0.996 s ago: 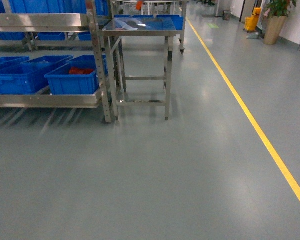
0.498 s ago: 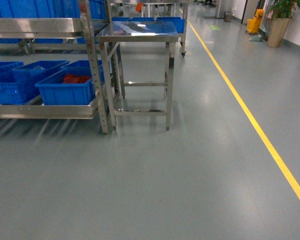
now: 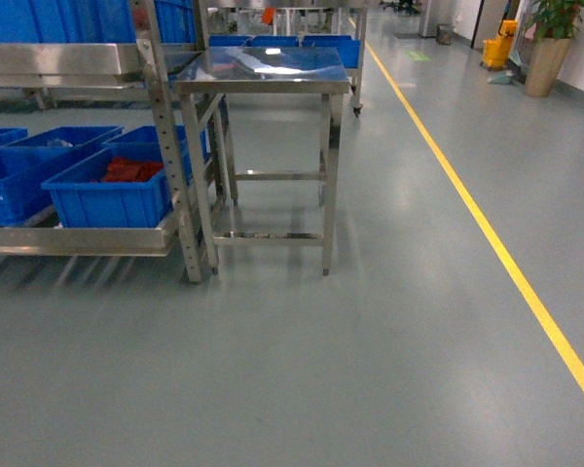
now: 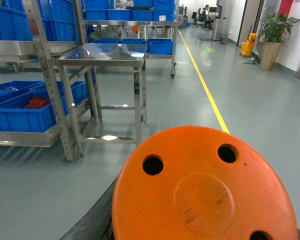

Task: Sort blue parts and orange caps into right shelf containers

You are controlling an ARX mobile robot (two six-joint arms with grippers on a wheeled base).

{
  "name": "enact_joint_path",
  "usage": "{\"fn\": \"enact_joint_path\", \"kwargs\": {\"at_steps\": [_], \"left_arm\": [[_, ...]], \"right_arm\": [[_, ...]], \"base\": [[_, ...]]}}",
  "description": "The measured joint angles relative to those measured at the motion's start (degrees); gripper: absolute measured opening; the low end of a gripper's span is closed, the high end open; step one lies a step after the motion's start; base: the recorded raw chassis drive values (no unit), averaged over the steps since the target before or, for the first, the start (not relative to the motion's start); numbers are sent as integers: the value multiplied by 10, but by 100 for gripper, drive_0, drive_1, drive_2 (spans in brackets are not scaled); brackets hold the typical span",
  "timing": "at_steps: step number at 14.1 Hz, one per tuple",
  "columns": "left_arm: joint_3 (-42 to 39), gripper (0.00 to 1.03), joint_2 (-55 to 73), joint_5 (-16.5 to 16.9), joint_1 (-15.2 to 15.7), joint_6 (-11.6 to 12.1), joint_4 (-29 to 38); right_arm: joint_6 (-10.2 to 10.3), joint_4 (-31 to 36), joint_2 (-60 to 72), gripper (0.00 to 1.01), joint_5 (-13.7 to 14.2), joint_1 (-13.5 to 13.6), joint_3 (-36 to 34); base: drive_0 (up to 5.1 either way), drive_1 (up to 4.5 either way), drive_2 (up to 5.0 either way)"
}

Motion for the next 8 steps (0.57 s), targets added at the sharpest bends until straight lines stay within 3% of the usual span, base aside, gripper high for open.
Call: {"fn": "enact_joint_path", "kwargs": {"at_steps": [8], "left_arm": [[0,41,0,0,0,0,1]], "right_arm": [[0,-1,0,44,0,0,0]], "base": [[8,426,-410]]}}
